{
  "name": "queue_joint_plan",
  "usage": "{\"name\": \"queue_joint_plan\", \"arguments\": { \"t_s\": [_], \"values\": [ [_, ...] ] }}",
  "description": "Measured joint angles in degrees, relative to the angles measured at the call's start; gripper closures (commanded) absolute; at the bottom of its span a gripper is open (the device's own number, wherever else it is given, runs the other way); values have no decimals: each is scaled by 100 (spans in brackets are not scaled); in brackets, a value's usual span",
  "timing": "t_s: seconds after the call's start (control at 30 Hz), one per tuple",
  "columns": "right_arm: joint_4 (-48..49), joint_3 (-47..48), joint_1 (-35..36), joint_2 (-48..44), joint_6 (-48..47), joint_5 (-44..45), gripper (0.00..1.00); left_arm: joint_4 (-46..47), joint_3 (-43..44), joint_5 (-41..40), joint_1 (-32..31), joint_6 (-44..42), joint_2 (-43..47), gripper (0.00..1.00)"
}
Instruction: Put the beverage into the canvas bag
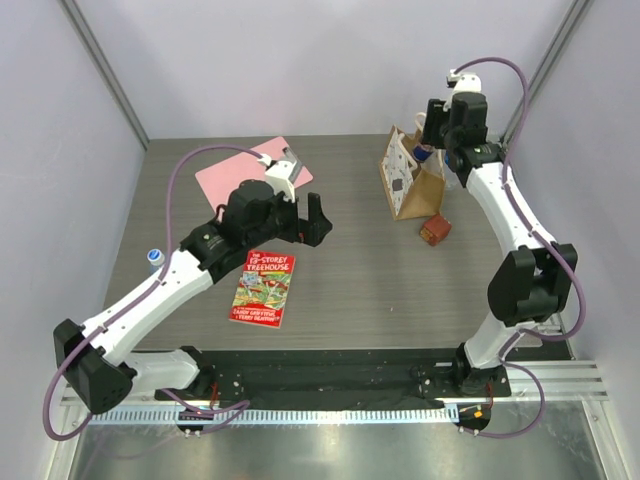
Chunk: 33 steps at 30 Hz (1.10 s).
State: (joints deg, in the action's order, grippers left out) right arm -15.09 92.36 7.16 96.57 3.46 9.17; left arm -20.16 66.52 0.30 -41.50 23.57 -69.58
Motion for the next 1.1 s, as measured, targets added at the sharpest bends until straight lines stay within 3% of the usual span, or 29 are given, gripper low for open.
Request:
{"name": "queue_joint_plan", "arguments": {
  "t_s": [0.63,1.1],
  "values": [
    [1226,39,398,1412,-1547,337,99,2,0,85,2,4,177,0],
    [1526,509,387,1899,-1239,197,99,4,0,212,2,31,175,1]
  ]
}}
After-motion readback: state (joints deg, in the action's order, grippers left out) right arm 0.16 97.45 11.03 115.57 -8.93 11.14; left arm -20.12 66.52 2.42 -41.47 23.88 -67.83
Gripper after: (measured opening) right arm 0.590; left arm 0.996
